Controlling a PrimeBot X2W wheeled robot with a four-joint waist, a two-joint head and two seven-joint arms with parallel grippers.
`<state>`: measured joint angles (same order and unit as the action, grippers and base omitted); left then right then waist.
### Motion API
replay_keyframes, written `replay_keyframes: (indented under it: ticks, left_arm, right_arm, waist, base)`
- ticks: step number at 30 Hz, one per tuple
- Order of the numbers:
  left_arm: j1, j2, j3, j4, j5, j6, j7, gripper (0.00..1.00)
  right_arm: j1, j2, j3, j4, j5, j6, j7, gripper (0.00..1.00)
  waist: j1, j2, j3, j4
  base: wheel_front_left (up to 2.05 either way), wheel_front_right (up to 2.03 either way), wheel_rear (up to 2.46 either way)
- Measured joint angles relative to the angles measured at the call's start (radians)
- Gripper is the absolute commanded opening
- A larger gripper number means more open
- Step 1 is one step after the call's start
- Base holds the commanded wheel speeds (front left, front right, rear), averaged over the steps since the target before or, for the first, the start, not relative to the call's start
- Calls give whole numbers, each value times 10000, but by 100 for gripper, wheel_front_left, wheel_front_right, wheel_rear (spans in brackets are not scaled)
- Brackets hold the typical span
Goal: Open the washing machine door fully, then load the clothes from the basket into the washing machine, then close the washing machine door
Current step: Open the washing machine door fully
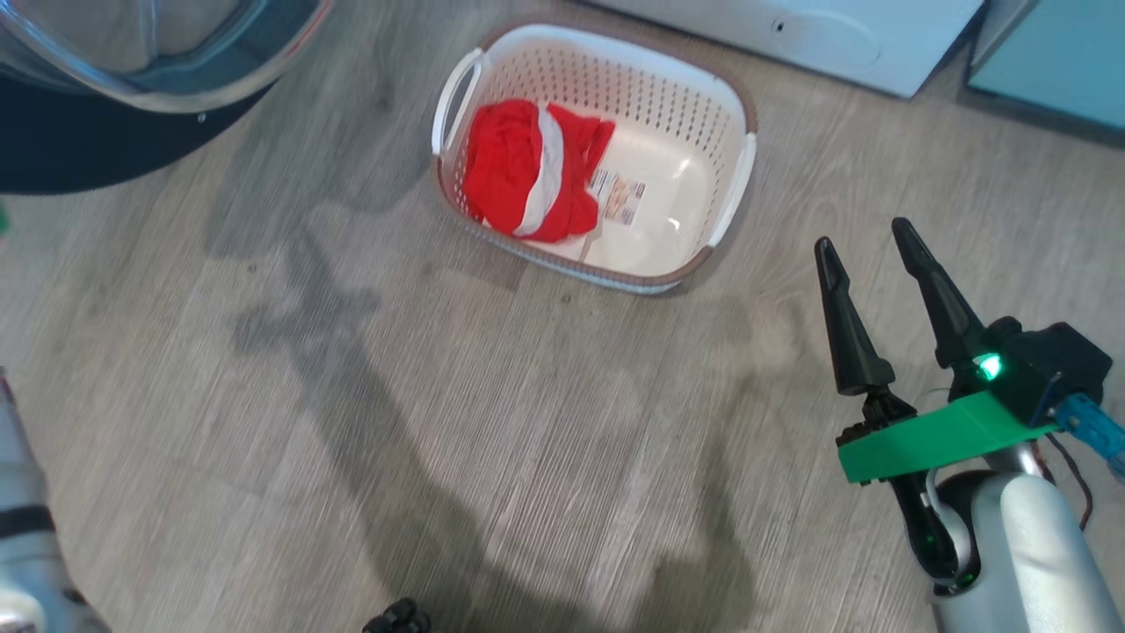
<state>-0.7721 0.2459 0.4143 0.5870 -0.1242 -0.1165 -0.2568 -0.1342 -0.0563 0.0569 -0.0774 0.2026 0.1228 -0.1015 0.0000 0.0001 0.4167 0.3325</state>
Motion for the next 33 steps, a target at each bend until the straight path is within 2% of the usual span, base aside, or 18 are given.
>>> replay_keyframes:
  ticks: [8, 18, 29, 33]
  left_arm:
    - [1252, -477, -941, -1404, 40, -127, 0, 0]
    - [3526, -1275, -2472, -3216, 77, -130, 0, 0]
    - [5956, -1862, -3352, -5179, -29, -121, 0, 0]
    - [6461, -1992, -3572, -5862, -242, 253, 0, 0]
  right_arm:
    - [4, 0, 46, 546, 399, 0, -499, 100]
    - [84, 6, -33, 957, 673, 0, -953, 100]
    - [668, 23, -493, 851, 978, 0, -1202, 100]
    - [908, 35, -589, 794, 1034, 0, -1290, 100]
  waist:
    - [0, 0, -814, -325]
    - [0, 0, -1895, -1089]
    - [0, 0, -2825, -2434]
    - [0, 0, -3079, -2986]
  base:
    - [0, 0, 0]
    - [0, 0, 0]
    - [0, 0, 0]
    - [0, 0, 0]
